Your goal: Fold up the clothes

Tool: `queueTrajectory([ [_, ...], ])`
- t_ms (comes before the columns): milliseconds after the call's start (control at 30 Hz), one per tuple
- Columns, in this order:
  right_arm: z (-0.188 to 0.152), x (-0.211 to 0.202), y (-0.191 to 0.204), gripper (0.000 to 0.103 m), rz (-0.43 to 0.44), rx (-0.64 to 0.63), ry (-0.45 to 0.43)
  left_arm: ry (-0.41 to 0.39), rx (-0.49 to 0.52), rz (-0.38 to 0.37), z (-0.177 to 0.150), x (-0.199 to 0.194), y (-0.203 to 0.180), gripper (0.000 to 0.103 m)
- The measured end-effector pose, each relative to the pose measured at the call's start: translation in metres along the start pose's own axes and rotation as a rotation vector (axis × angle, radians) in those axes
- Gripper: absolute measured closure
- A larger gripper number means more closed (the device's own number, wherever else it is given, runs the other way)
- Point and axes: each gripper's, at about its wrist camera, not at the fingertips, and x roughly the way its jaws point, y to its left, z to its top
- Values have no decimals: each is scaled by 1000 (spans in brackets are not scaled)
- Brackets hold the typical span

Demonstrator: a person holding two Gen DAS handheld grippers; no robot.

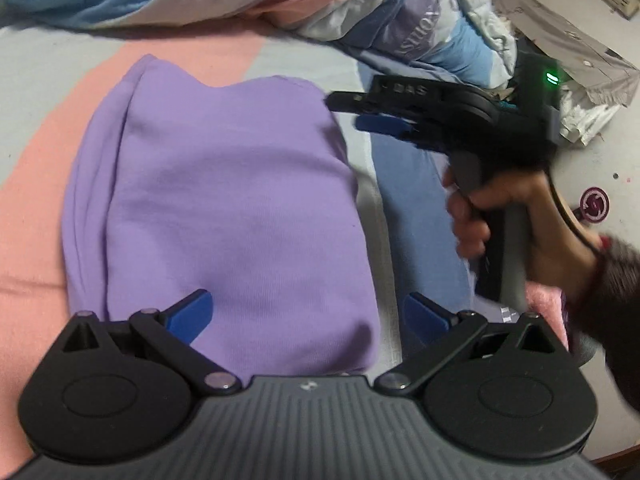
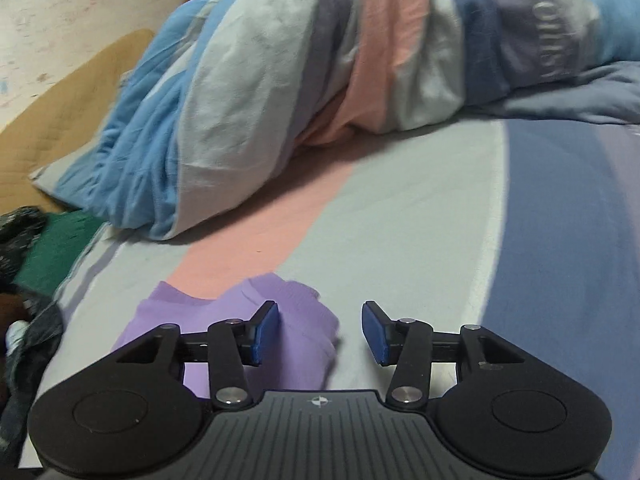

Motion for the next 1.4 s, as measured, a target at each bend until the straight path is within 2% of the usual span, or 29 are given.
queueTrajectory([
  [100,8,4,-1,63,84,-91,32,5,36,12,-6,3,-4,0],
  [200,15,9,7,63,117,-228,77,4,56,22,-12,4,-8,0],
  [300,22,16,9,64,143,-294,121,-1,49,29,-16,6,-11,0],
  [333,24,18,10,66,152,-316,136,-5,39,31,-16,6,-12,0],
  [400,29,23,11,82,170,-360,166,-10,30,35,-17,8,-13,0],
  [500,33,25,11,90,183,-391,198,-12,29,37,-17,10,-12,0],
  [567,34,21,12,93,189,-409,187,-13,20,35,-14,15,-7,0],
  [600,34,18,15,94,175,-429,179,-15,16,35,-13,18,-5,0],
  [667,34,15,26,95,84,-524,129,-23,12,34,-12,21,-4,0],
  [767,41,13,42,96,30,-566,74,-28,36,51,-15,23,-8,0],
  [867,46,19,49,96,-1,-544,49,-27,77,77,-17,27,-14,0],
  [933,48,31,39,96,-23,-469,98,-23,101,94,-18,30,-18,0],
  [967,48,31,34,103,-55,-448,66,-17,110,101,-18,31,-19,0],
  [1000,49,30,30,103,-86,-423,33,-12,114,105,-19,31,-22,0],
  [1067,63,14,8,100,-106,-261,-81,-15,111,100,-20,30,-22,0],
  [1100,70,4,-6,95,-77,-147,-114,-17,102,94,-20,30,-21,0],
  [1167,73,-7,-25,86,-6,-15,-90,-22,77,81,-19,29,-18,0],
  [1233,62,-12,-45,78,83,120,-29,-27,54,68,-18,30,-15,0],
  [1267,54,-10,-56,70,123,196,11,-27,53,66,-18,31,-15,0],
  [1367,18,5,-87,67,219,457,116,-26,64,66,-18,32,-15,0],
  [1400,7,10,-93,68,230,515,120,-26,71,65,-19,33,-15,0],
])
